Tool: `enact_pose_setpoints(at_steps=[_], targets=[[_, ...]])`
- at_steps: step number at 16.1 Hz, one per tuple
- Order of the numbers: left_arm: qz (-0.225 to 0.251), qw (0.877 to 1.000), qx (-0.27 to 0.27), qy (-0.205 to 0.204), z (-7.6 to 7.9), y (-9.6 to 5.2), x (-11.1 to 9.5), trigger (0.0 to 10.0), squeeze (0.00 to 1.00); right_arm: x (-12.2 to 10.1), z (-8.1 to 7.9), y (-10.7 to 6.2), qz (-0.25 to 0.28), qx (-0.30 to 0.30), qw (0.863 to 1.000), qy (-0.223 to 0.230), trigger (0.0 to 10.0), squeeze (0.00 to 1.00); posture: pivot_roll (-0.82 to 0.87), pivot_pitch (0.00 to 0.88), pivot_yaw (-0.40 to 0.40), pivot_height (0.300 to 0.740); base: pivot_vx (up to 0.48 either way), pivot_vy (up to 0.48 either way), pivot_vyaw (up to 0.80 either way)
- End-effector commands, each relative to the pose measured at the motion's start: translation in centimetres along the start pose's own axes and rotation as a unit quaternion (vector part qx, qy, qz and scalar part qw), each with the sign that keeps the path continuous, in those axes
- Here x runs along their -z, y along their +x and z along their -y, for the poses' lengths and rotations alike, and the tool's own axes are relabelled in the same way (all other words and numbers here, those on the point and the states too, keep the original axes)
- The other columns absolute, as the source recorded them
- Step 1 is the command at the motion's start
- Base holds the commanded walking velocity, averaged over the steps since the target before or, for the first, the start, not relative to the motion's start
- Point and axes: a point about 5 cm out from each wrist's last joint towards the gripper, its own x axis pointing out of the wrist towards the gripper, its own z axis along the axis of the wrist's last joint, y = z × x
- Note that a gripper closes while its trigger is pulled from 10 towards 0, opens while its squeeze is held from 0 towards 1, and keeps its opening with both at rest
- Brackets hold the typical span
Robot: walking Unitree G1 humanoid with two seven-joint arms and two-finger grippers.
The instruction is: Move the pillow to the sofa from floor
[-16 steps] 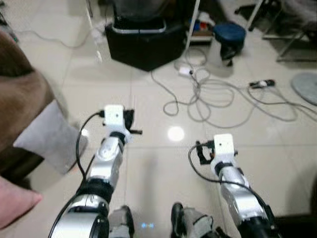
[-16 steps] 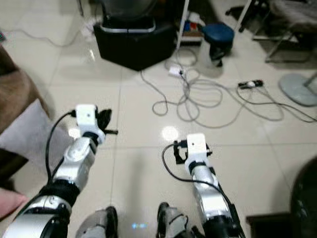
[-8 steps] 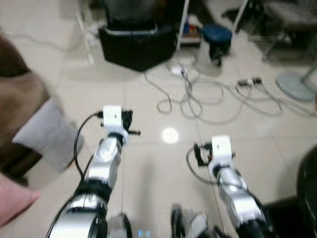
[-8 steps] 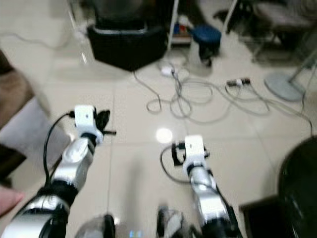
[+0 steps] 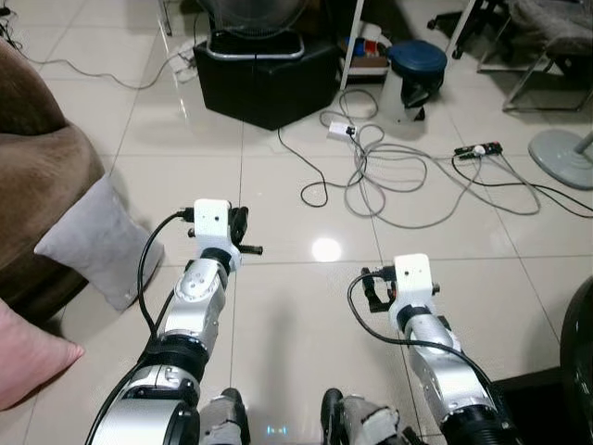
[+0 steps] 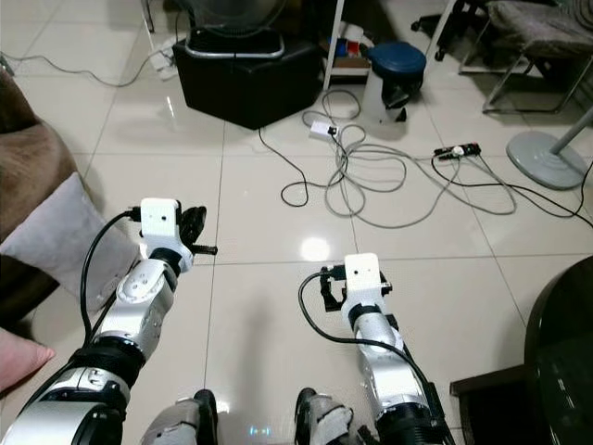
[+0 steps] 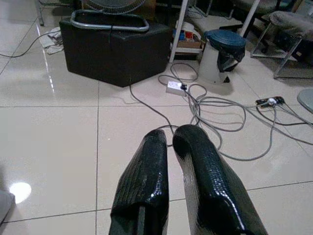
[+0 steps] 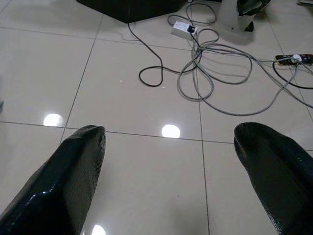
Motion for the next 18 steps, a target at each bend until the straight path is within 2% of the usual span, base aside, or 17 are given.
enact_pose_setpoints(at_steps=[1, 3, 4, 5, 6, 8, 10, 14, 18], targets=[[-0.006, 1.000, 0.006, 0.005, 0.2, 0.0, 0.2, 10.0, 0.00, 0.3, 0.1, -0.2, -0.004, 0.003, 1.000, 0.001, 10.0, 0.00, -0.14, 0.164, -0.038, 0.740, 0.000, 0.000, 0.00], [-0.010, 1.000, 0.007, 0.002, 0.1, -0.1, 0.3, 10.0, 0.00, 0.3, 0.2, -0.3, -0.002, 0.003, 1.000, 0.002, 10.0, 0.00, -0.14, 0.164, -0.039, 0.740, 0.000, 0.000, 0.00], [-0.019, 1.000, 0.010, -0.014, 0.0, -0.2, 0.5, 10.0, 0.00, 0.2, 0.3, -0.3, 0.001, 0.004, 1.000, 0.003, 10.0, 0.00, -0.14, 0.163, -0.039, 0.740, 0.000, 0.000, 0.00], [-0.070, 0.995, 0.024, -0.070, 0.1, -0.3, 1.6, 10.0, 0.00, 0.1, 0.4, -0.3, 0.004, 0.003, 1.000, 0.005, 10.0, 0.00, -0.13, 0.159, -0.041, 0.740, 0.000, 0.000, 0.00], [-0.149, 0.984, 0.067, -0.070, 0.4, -1.3, 3.6, 10.0, 0.00, 0.1, 0.5, -0.4, 0.005, 0.001, 1.000, 0.007, 10.0, 0.00, -0.12, 0.157, -0.043, 0.740, 0.000, 0.000, 0.00], [-0.178, 0.979, 0.082, -0.058, 0.1, -2.3, 4.9, 10.0, 0.00, 0.1, 0.5, -0.4, 0.005, -0.004, 1.000, 0.008, 10.0, 0.00, -0.11, 0.157, -0.048, 0.740, 0.000, 0.000, 0.00], [-0.173, 0.982, 0.068, -0.038, 0.0, -2.8, 5.5, 10.0, 0.00, 0.2, 0.3, -0.3, 0.001, -0.009, 1.000, 0.007, 10.0, 0.00, -0.10, 0.156, -0.053, 0.740, 0.000, 0.000, 0.00], [-0.138, 0.989, 0.060, -0.001, -0.1, -2.0, 3.8, 10.0, 0.00, -0.4, -0.5, 0.4, 0.006, -0.023, 1.000, 0.004, 10.0, 0.00, -0.09, 0.146, -0.054, 0.740, 0.000, 0.000, 0.00], [-0.110, 0.990, 0.078, 0.030, 0.5, -1.8, 3.2, 10.0, 0.00, -0.4, -0.4, 0.4, 0.008, -0.023, 1.000, 0.002, 10.0, 0.00, -0.10, 0.125, -0.050, 0.740, 0.457, 0.000, 0.00]])
